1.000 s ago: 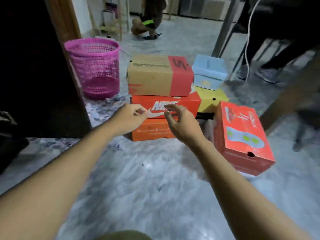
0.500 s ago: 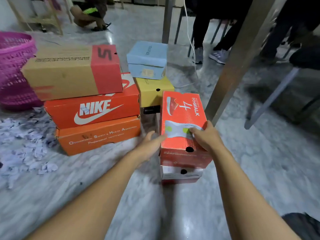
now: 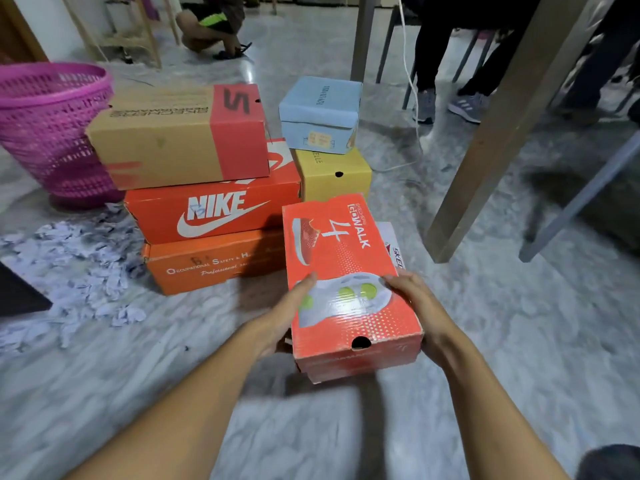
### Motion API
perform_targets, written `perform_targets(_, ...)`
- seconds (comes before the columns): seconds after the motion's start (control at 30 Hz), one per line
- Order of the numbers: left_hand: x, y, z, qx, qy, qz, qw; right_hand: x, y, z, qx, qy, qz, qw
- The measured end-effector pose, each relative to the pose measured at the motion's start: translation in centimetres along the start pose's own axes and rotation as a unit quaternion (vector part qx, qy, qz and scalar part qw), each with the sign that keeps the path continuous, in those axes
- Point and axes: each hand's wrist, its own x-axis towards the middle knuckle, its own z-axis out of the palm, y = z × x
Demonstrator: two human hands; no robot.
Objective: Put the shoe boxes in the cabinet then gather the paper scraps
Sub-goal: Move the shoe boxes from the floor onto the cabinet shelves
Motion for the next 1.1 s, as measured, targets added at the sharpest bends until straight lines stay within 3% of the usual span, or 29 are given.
perform_targets(0.17,-2.8,-1.6,-1.3,-0.074,0.004,0.047,0.996,-0.9,0.8,0.9,0.014,-0.071,0.001,0.997)
perform_targets(0.3,-5.0,-2.2,-4.2,-0.117,0.125,0.117,0.978,-1.1,0.7,3.5,0.028,-0.147,0.006,0.989)
perform_targets(0.43,-8.8,-3.6,-8.9,-0.15,0.223,0.138,0.953,0.9,-0.1,9.3,-0.045,-0.234,-0.01,0.971)
perform_targets(0.57,-14.4,-5.8,-13.5,-0.178,0.311,0.11,0.927,1.6,0.5,16.7,-0.051,-0.346,0.015,0.937)
perform_targets(0.83,-28.2,-11.6,-23.1,-0.23,0.475,0.059,0.847,-2.8,2.6,36.1,-0.168,-0.531,0.012,0.83)
perform_targets(1.1,-35.9,-9.4,-34.8,-0.269,0.536,0.068,0.797,-9.4,0.8,50.3,-0.198,-0.464,-0.043,0.862)
